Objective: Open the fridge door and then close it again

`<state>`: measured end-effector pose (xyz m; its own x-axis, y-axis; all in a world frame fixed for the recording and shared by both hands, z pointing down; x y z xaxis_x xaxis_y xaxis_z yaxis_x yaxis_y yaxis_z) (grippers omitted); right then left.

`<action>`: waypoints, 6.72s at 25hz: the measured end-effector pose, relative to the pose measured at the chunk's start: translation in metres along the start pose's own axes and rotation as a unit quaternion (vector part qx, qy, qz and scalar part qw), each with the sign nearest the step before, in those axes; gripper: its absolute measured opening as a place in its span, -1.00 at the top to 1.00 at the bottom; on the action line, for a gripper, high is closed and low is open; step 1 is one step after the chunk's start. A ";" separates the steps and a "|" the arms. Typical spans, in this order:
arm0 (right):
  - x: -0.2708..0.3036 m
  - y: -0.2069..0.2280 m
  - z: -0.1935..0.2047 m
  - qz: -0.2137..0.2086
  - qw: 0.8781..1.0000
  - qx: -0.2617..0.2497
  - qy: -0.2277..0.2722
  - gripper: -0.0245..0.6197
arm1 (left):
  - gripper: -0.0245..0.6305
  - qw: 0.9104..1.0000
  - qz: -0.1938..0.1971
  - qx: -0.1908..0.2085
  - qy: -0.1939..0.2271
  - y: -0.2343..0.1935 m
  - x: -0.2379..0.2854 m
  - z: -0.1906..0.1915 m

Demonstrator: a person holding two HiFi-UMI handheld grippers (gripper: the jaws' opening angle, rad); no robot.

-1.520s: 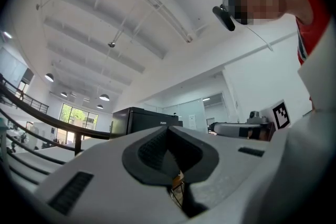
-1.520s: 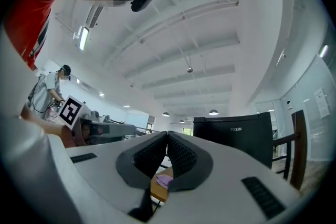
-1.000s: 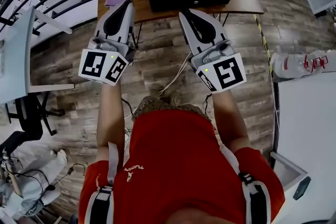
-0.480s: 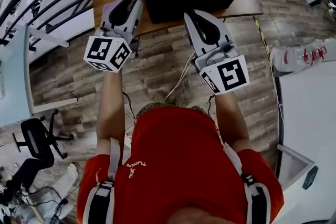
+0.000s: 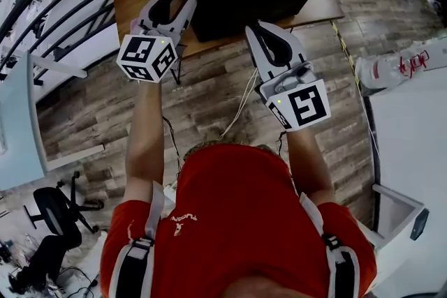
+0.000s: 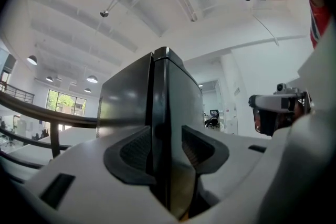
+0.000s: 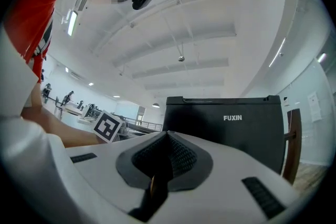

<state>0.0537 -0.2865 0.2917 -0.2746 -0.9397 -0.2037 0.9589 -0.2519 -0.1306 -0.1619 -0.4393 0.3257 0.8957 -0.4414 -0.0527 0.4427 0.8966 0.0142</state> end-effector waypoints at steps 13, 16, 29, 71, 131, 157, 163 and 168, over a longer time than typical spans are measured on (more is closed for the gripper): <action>-0.015 0.012 0.007 0.022 0.999 -0.003 -0.025 0.84 | 0.37 1.000 0.026 0.001 -0.007 -0.007 0.017 0.006; -0.018 0.009 0.009 0.021 0.999 0.001 -0.026 0.84 | 0.38 1.000 0.021 0.002 -0.014 -0.005 0.018 0.006; -0.035 0.011 0.003 0.016 1.000 0.001 -0.019 0.84 | 0.42 1.000 0.007 0.015 -0.002 0.034 0.006 0.004; -0.191 0.013 -0.032 0.080 0.995 0.031 -0.046 0.41 | 0.68 0.990 0.135 0.006 0.023 0.276 0.009 0.005; -0.299 0.275 -0.004 0.043 0.997 0.037 -0.049 0.44 | 0.90 0.996 -0.081 0.020 0.029 0.418 -0.019 -0.006; -0.256 0.162 -0.014 0.016 0.999 0.005 -0.041 0.33 | 0.90 0.995 -0.081 0.013 0.054 0.393 -0.046 -0.004; -0.233 0.130 -0.012 0.010 0.999 0.010 -0.038 0.27 | 0.90 0.995 -0.078 0.014 0.054 0.381 -0.060 -0.003; -0.210 0.105 -0.011 0.002 0.999 0.015 -0.041 0.20 | 0.90 0.995 -0.080 0.015 0.060 0.363 -0.080 -0.004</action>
<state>0.2108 -0.1134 0.3104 -0.2652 -0.9563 -0.1229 0.9620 -0.2538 -0.1011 -0.0734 -0.0785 0.3312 0.8029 -0.5699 -0.1750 0.5823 0.8126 0.0253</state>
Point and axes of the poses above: the fingertips, and each gripper's own axes: x forward along the fingers, y to its right, z out of its underside, the point moved 10 cm from there along -x, backward along the fingers, and after that the axes turned 14 degrees about z, right-handed, at the moved point
